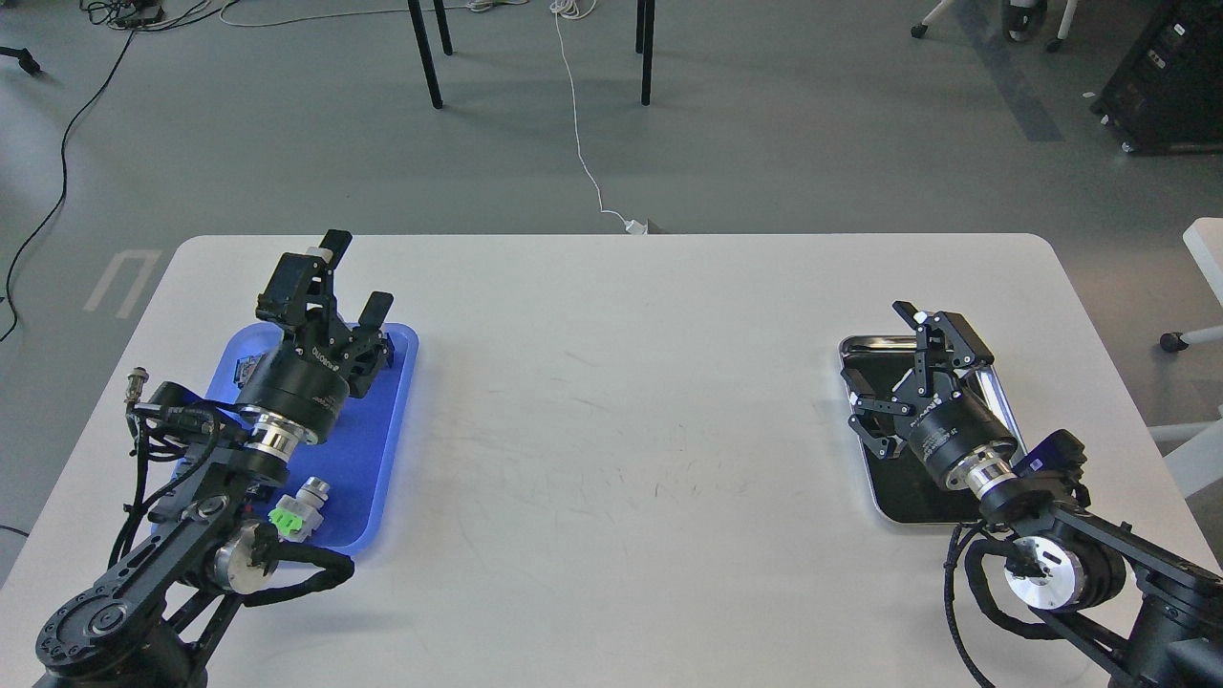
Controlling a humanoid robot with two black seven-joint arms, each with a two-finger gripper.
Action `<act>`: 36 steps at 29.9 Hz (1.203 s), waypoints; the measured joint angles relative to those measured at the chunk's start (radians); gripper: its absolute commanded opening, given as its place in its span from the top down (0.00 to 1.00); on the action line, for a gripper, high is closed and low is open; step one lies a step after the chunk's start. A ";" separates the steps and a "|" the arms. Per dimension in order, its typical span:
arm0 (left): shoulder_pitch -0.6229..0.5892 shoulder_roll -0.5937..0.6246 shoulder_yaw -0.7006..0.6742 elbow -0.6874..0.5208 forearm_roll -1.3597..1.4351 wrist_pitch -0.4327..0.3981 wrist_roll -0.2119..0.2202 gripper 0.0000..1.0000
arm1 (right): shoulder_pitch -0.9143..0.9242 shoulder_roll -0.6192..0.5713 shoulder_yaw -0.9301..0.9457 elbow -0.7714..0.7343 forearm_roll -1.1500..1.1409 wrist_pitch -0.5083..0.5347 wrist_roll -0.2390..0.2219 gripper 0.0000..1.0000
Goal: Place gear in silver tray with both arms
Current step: 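Move the left gripper down toward the parts in the blue tray, then grasp a small black gear in the blue tray with the left gripper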
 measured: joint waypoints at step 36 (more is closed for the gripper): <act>-0.215 0.418 0.330 0.000 0.605 -0.160 -0.070 0.02 | 0.003 0.002 -0.004 0.002 -0.001 0.000 0.000 0.01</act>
